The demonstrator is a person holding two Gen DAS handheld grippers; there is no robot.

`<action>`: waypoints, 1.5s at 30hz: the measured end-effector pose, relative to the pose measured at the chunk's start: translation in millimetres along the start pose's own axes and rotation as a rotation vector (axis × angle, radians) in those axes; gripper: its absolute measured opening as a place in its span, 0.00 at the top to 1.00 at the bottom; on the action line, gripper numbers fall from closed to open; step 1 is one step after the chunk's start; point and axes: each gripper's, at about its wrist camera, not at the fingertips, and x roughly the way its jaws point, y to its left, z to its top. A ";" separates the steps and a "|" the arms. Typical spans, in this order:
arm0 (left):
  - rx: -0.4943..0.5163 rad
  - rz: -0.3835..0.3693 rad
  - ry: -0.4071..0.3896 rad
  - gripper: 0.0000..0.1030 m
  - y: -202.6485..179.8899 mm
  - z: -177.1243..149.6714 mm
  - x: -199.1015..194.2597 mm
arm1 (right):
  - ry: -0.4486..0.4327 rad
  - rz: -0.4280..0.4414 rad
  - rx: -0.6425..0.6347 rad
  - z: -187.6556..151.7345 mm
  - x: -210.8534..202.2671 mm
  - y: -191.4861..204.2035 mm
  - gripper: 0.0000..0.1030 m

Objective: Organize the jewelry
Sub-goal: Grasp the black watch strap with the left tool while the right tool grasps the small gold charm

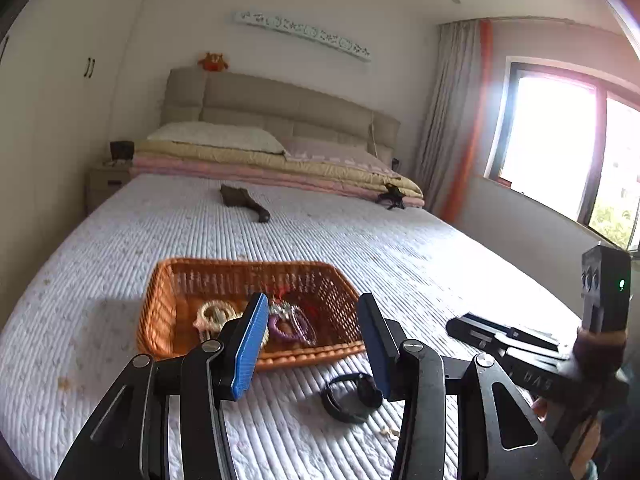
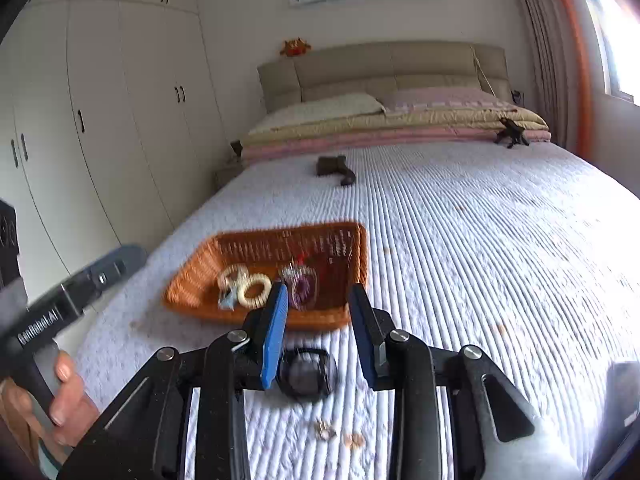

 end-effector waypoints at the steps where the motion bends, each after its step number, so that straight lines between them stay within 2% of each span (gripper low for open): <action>1: -0.010 -0.013 0.017 0.54 0.3 -4.8 0.4 | 0.017 0.004 -0.002 -8.4 -1.5 -0.2 0.66; 6: -0.057 -0.030 0.108 0.54 4.0 -32.9 9.7 | 0.109 0.005 -0.026 -46.4 8.7 -2.0 0.66; 10: -0.083 -0.032 0.194 0.54 4.9 -53.1 31.9 | 0.183 0.000 -0.036 -73.5 23.3 -6.2 0.66; 14: -0.085 -0.003 0.269 0.54 0.9 -68.5 56.4 | 0.232 0.007 -0.038 -87.0 38.1 -11.6 0.66; 17: -0.109 0.001 0.329 0.54 2.3 -77.9 76.8 | 0.260 0.026 -0.085 -93.0 44.2 -7.1 0.66; 20: -0.136 -0.004 0.366 0.54 3.2 -81.6 94.0 | 0.272 0.016 -0.135 -99.9 48.0 -0.8 0.66; 26: -0.156 0.025 0.403 0.54 -0.6 -82.3 122.9 | 0.294 0.011 -0.131 -104.0 59.3 -1.4 0.66; 29: -0.178 0.028 0.428 0.54 -0.2 -82.6 138.4 | 0.302 -0.020 -0.141 -100.9 66.9 0.9 0.66; 36: -0.130 0.066 0.464 0.54 -13.1 -83.8 154.1 | 0.320 -0.037 -0.164 -97.9 79.6 5.2 0.66; 38: -0.111 0.090 0.468 0.61 -17.1 -84.8 156.8 | 0.315 -0.055 -0.174 -98.0 80.4 7.6 0.67; 39: -0.091 0.116 0.471 0.73 -19.7 -85.4 157.0 | 0.317 -0.059 -0.180 -98.2 80.6 8.4 0.67; 40: -0.080 0.126 0.474 0.80 -21.1 -85.7 157.3 | 0.316 -0.064 -0.181 -98.7 80.8 8.7 0.68; 42: -0.083 0.113 0.481 0.88 -19.9 -84.5 154.7 | 0.314 -0.077 -0.187 -98.9 81.0 8.4 0.73; 43: -0.076 0.124 0.481 0.89 -20.5 -84.5 152.2 | 0.314 -0.081 -0.187 -98.8 80.9 8.0 0.79; 45: -0.064 0.157 0.473 0.90 -20.4 -85.1 143.3 | 0.312 -0.079 -0.182 -98.8 79.2 6.0 0.83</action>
